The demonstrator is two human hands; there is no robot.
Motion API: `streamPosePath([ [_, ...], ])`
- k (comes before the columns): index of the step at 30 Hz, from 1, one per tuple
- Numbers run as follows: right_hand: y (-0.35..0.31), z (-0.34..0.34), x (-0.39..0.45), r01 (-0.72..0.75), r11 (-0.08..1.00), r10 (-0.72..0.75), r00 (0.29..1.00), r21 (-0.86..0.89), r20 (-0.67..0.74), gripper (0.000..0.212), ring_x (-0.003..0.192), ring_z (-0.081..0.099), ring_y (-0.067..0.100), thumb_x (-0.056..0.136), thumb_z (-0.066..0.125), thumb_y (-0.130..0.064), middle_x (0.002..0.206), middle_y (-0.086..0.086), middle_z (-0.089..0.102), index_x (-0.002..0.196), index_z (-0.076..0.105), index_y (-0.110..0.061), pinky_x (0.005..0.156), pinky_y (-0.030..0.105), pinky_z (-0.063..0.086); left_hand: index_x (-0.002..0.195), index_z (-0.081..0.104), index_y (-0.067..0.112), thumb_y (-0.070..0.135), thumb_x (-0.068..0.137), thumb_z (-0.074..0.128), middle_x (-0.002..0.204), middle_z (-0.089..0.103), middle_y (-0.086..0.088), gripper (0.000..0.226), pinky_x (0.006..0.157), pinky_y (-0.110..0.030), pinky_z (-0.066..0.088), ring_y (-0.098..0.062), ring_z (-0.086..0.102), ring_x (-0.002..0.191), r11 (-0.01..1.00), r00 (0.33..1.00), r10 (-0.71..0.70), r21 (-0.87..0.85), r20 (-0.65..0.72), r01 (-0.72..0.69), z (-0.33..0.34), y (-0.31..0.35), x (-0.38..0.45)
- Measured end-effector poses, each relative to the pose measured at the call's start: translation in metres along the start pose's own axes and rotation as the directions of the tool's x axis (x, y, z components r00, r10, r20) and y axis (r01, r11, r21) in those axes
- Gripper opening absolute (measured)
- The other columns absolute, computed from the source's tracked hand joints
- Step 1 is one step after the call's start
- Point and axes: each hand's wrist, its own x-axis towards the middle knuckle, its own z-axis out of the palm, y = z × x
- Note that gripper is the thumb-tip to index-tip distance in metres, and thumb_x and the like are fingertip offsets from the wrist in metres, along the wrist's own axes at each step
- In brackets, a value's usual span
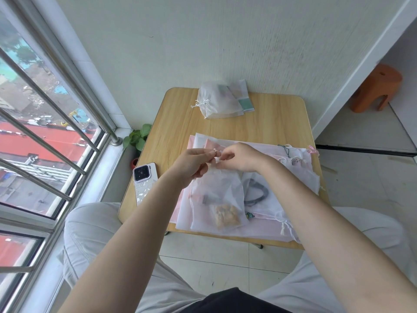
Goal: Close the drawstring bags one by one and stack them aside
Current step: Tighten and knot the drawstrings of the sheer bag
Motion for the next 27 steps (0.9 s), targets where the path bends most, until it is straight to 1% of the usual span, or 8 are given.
streamPosePath([
  [4, -0.002, -0.007, -0.003, -0.042, 0.994, 0.042, 0.999, -0.101, 0.002, 0.028, 0.068, 0.053, 0.010, 0.081, 0.074, -0.041, 0.071, -0.007, 0.061, 0.078, 0.072, -0.013, 0.061, 0.023, 0.040, 0.092, 0.077, 0.009, 0.027, 0.088, 0.071, 0.064, 0.048, 0.000, 0.020, 0.041, -0.019, 0.023, -0.010, 0.030, 0.045, 0.993, 0.972, -0.044, 0.100, -0.231, 0.068, -0.003, 0.000, 0.000],
  [9, -0.005, -0.012, -0.006, -0.036, 0.992, 0.038, 0.999, -0.120, 0.012, 0.022, 0.062, 0.043, 0.008, 0.087, 0.069, -0.033, 0.065, -0.009, 0.048, 0.073, 0.071, -0.017, 0.057, 0.023, 0.033, 0.086, 0.078, 0.012, 0.030, 0.087, 0.071, 0.063, 0.054, 0.003, 0.019, 0.044, -0.014, 0.033, -0.010, 0.042, 0.053, 0.948, 0.945, 0.055, 0.315, -0.322, 0.052, -0.003, -0.001, 0.002],
  [12, -0.008, -0.014, -0.004, -0.028, 0.995, 0.025, 0.999, -0.091, -0.032, 0.023, 0.061, 0.044, 0.007, 0.089, 0.068, -0.033, 0.063, -0.009, 0.048, 0.076, 0.072, -0.014, 0.057, 0.022, 0.034, 0.079, 0.076, 0.013, 0.030, 0.088, 0.067, 0.071, 0.056, -0.004, 0.021, 0.055, -0.025, 0.032, -0.017, 0.042, 0.065, 0.911, 0.957, 0.107, 0.413, -0.268, 0.014, -0.002, -0.001, 0.004],
  [15, -0.015, -0.020, 0.000, -0.014, 0.993, 0.022, 0.998, 0.117, -0.063, 0.026, 0.067, 0.050, 0.010, 0.090, 0.065, -0.031, 0.073, -0.003, 0.058, 0.085, 0.073, -0.007, 0.060, 0.020, 0.038, 0.083, 0.070, 0.006, 0.023, 0.089, 0.059, 0.068, 0.060, 0.010, 0.021, 0.056, -0.020, 0.031, -0.013, 0.041, 0.064, 0.915, 0.991, 0.041, 0.403, -0.126, 0.013, 0.007, 0.004, 0.004],
  [19, -0.029, -0.018, 0.005, 0.076, 0.924, -0.042, 0.994, 0.375, -0.099, 0.021, 0.065, 0.048, 0.012, 0.092, 0.063, -0.026, 0.070, -0.005, 0.061, 0.082, 0.070, -0.009, 0.059, 0.019, 0.038, 0.082, 0.077, 0.011, 0.028, 0.088, 0.064, 0.073, 0.058, -0.006, 0.023, 0.061, -0.025, 0.033, -0.016, 0.039, 0.065, 0.899, 0.998, 0.060, 0.436, -0.035, -0.039, 0.017, 0.005, 0.005],
  [21, -0.033, -0.014, 0.006, 0.112, 0.840, -0.035, 0.988, 0.532, -0.153, 0.010, 0.075, 0.057, 0.006, 0.094, 0.062, -0.023, 0.087, -0.009, 0.066, 0.100, 0.069, -0.021, 0.060, 0.016, 0.044, 0.085, 0.077, 0.013, 0.024, 0.094, 0.059, 0.065, 0.062, 0.008, 0.023, 0.053, -0.017, 0.032, -0.012, 0.037, 0.057, 0.918, 0.997, 0.066, 0.394, -0.034, -0.047, 0.015, 0.005, 0.006],
  [23, -0.027, -0.010, 0.007, 0.165, 0.826, -0.045, 0.973, 0.540, -0.228, 0.023, 0.092, 0.062, 0.006, 0.095, 0.061, -0.017, 0.110, -0.004, 0.064, 0.115, 0.066, -0.026, 0.065, 0.010, 0.048, 0.091, 0.076, 0.008, 0.023, 0.097, 0.056, 0.061, 0.055, 0.011, 0.025, 0.046, -0.017, 0.025, -0.010, 0.033, 0.052, 0.956, 1.000, 0.026, 0.294, -0.016, -0.020, 0.008, 0.007, 0.006],
  [27, -0.012, 0.003, 0.002, 0.127, 0.889, -0.045, 0.980, 0.440, -0.192, 0.015, 0.088, 0.069, 0.008, 0.086, 0.069, -0.005, 0.094, -0.001, 0.073, 0.095, 0.074, -0.016, 0.086, 0.022, 0.054, 0.080, 0.065, 0.011, 0.019, 0.098, 0.052, 0.068, 0.049, -0.003, 0.024, 0.049, -0.024, 0.015, -0.010, 0.032, 0.048, 0.997, 0.996, -0.071, 0.002, 0.047, 0.071, -0.003, 0.010, 0.008],
])
